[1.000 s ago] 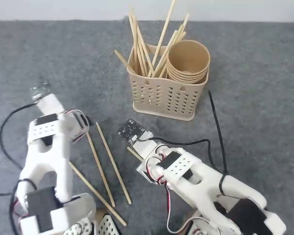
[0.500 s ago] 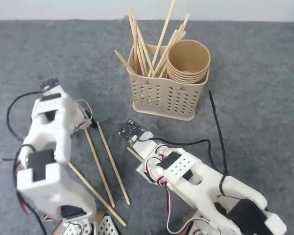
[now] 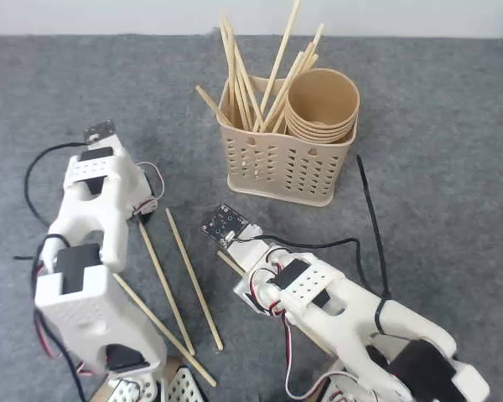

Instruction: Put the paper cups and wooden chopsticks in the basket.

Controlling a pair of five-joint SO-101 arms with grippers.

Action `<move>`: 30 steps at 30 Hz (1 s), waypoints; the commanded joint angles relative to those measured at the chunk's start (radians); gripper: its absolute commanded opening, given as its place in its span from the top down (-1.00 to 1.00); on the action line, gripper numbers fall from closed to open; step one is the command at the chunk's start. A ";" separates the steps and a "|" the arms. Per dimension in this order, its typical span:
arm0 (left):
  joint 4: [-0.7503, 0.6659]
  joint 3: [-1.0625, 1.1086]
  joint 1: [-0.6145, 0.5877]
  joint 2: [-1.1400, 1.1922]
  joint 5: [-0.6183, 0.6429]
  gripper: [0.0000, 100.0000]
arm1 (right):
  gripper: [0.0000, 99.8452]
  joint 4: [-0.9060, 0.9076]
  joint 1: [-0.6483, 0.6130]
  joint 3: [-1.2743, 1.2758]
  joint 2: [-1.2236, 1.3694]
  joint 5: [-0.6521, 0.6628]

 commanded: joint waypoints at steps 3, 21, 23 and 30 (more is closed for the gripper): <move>-0.005 -0.068 0.000 -0.178 0.005 0.97 | 0.99 -0.012 0.028 -0.026 0.001 -0.006; -1.086 0.426 0.005 -0.384 0.170 0.97 | 0.99 -0.013 0.028 -0.028 0.005 -0.005; -1.088 0.446 0.029 -0.408 0.172 0.97 | 0.99 -0.013 0.028 -0.028 0.005 -0.005; -1.096 0.503 0.072 -0.460 0.166 0.97 | 0.99 -0.005 0.028 -0.026 0.004 -0.005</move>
